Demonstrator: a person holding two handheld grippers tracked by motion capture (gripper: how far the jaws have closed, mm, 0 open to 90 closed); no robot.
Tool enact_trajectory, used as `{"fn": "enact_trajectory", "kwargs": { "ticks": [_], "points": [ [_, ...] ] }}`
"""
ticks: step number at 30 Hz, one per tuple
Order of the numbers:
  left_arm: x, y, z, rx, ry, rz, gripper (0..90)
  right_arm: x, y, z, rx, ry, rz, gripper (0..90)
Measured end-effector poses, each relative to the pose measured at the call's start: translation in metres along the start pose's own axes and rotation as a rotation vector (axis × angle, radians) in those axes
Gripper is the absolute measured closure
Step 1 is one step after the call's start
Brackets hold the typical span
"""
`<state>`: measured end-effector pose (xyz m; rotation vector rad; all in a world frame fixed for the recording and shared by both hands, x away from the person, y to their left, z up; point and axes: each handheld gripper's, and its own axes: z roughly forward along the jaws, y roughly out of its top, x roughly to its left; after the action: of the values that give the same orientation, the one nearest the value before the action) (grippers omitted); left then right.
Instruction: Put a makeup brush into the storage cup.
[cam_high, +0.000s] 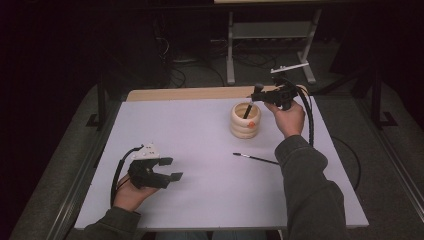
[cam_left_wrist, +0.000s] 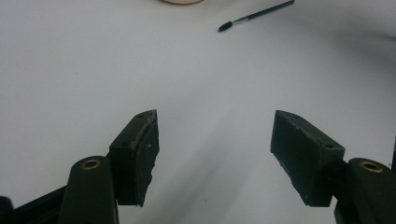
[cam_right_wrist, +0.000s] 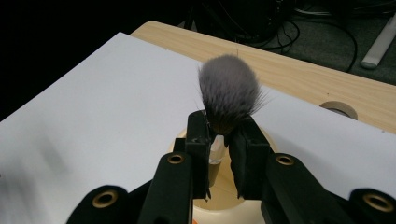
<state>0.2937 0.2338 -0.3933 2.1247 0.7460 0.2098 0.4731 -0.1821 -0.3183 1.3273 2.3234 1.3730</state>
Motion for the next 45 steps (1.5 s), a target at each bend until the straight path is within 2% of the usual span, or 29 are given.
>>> {"fn": "enact_trajectory", "kwargs": {
  "ticks": [6, 17, 21, 23, 29, 32, 35, 45],
  "points": [
    [0.000, 0.000, 0.000, 0.000, -0.001, -0.003, 32.2, -0.001, -0.005, 0.005, 0.011, -0.009, -0.005, 77.2],
    [0.001, -0.001, 0.000, 0.002, 0.000, -0.002, 32.2, -0.003, -0.012, 0.010, 0.021, 0.004, 0.022, 77.0],
    [0.001, 0.000, -0.002, -0.011, 0.011, -0.005, 32.3, -0.005, -0.014, 0.011, 0.022, 0.005, 0.009, 77.0],
    [0.001, 0.000, -0.002, -0.011, 0.010, -0.007, 32.3, -0.004, -0.015, 0.011, 0.015, 0.018, 0.016, 77.0],
    [0.001, -0.001, -0.001, -0.011, 0.007, -0.012, 32.1, -0.004, -0.018, 0.014, 0.023, 0.012, 0.011, 76.2],
    [0.002, -0.001, -0.001, -0.009, 0.007, -0.010, 31.9, -0.006, -0.020, 0.013, 0.021, 0.007, 0.028, 66.9],
    [0.003, -0.001, -0.003, -0.013, 0.010, -0.011, 31.7, -0.008, -0.023, 0.011, 0.018, -0.001, 0.039, 61.4],
    [0.005, -0.001, -0.004, -0.023, 0.009, -0.024, 31.1, -0.007, -0.036, -0.005, -0.015, 0.014, 0.035, 48.7]
  ]
}}
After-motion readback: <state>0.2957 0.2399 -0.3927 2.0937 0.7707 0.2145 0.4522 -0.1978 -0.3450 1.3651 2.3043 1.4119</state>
